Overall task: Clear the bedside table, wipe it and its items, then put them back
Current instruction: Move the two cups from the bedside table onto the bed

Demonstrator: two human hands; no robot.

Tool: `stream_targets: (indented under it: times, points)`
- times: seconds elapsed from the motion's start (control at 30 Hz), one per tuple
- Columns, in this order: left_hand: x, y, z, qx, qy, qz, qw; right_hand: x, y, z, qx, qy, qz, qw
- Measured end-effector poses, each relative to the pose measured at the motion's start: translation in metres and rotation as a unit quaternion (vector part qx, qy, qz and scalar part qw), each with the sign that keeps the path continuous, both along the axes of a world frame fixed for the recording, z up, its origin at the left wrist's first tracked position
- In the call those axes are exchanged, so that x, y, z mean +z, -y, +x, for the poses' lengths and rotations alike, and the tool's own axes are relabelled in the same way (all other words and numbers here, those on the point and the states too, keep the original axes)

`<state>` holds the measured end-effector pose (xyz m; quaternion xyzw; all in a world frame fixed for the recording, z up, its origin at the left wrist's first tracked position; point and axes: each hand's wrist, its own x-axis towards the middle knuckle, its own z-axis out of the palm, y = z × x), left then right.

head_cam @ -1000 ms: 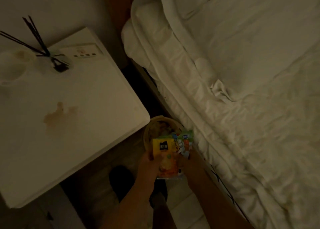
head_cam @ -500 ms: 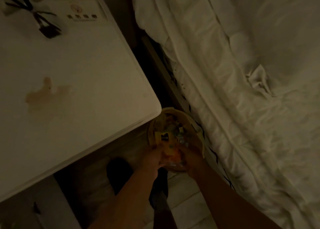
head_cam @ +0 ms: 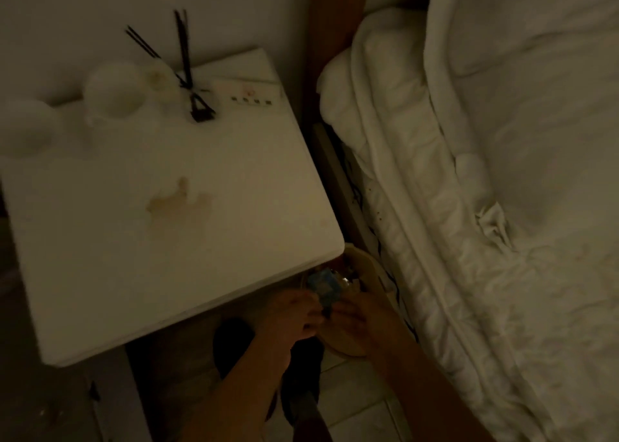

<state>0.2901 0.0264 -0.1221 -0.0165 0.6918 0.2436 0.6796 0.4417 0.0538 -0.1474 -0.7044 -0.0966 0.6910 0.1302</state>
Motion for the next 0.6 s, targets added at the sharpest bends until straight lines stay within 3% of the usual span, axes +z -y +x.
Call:
stream_targets:
  times: [0.17,0.4,0.53,0.6]
  points:
    - [0.071,-0.011,-0.046,0.002,-0.065,0.062,0.996,0.087,-0.022,-0.052,0.03,-0.063,-0.012,0.997]
    - [0.143,-0.024,-0.14,-0.021,-0.195,0.138,0.971,0.185,-0.063,-0.151,0.188,-0.084,0.113,0.972]
    - [0.165,-0.027,-0.206,-0.047,-0.305,0.167,0.936,0.207,-0.081,-0.223,0.31,-0.061,0.186,0.93]
    - [0.17,-0.029,-0.241,-0.071,-0.374,0.181,0.907,0.204,-0.086,-0.261,0.403,-0.004,0.271,0.874]
